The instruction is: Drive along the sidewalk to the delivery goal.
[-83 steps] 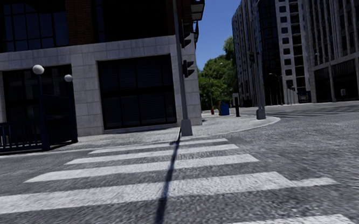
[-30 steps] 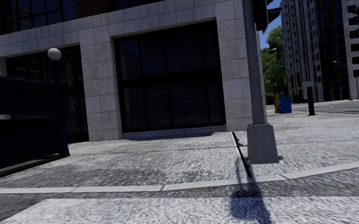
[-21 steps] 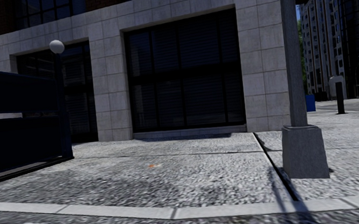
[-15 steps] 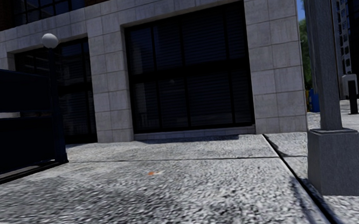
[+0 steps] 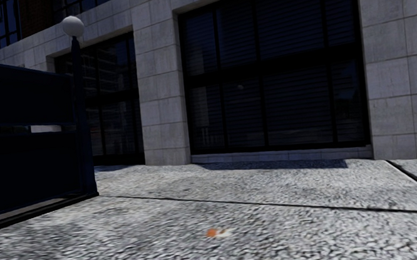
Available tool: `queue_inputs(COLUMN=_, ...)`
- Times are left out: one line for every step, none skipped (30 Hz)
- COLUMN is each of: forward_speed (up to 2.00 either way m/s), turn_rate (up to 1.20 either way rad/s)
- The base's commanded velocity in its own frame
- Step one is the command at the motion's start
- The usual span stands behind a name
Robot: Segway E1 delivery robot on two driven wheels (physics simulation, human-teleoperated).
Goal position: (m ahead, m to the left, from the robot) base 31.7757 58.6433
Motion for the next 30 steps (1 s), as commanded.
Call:
queue_inputs(forward_speed=2.00, turn_rate=0.18)
queue_inputs(forward_speed=2.00, turn_rate=0.18)
queue_inputs(forward_speed=2.00, turn_rate=0.15)
queue_inputs(forward_speed=2.00, turn_rate=0.13)
queue_inputs(forward_speed=2.00, turn_rate=0.12)
queue_inputs(forward_speed=2.00, turn_rate=0.12)
queue_inputs(forward_speed=2.00, turn_rate=0.11)
queue_inputs(forward_speed=2.00, turn_rate=0.10)
queue_inputs(forward_speed=2.00, turn_rate=0.10)
queue_inputs(forward_speed=2.00, turn_rate=0.09)
queue_inputs(forward_speed=2.00, turn_rate=0.09)
queue_inputs(forward_speed=2.00, turn_rate=0.08)
queue_inputs(forward_speed=2.00, turn_rate=0.08)
queue_inputs(forward_speed=2.00, turn_rate=0.09)
queue_inputs(forward_speed=2.00, turn_rate=0.23)
queue_inputs(forward_speed=2.00, turn_rate=0.23)
queue_inputs(forward_speed=2.00, turn_rate=0.40)
queue_inputs(forward_speed=2.00, turn_rate=0.46)
queue_inputs(forward_speed=2.00, turn_rate=0.48)
queue_inputs(forward_speed=2.00, turn_rate=0.48)
queue_inputs(forward_speed=2.00, turn_rate=0.48)
queue_inputs(forward_speed=2.00, turn_rate=0.48)
queue_inputs(forward_speed=2.00, turn_rate=0.48)
queue_inputs(forward_speed=2.00, turn_rate=0.48)
queue_inputs(forward_speed=2.00, turn_rate=0.48)
queue_inputs(forward_speed=2.00, turn_rate=0.48)
queue_inputs(forward_speed=2.00, turn_rate=0.48)
queue_inputs(forward_speed=2.00, turn_rate=0.48)
queue_inputs(forward_speed=2.00, turn_rate=0.48)
queue_inputs(forward_speed=2.00, turn_rate=0.41)
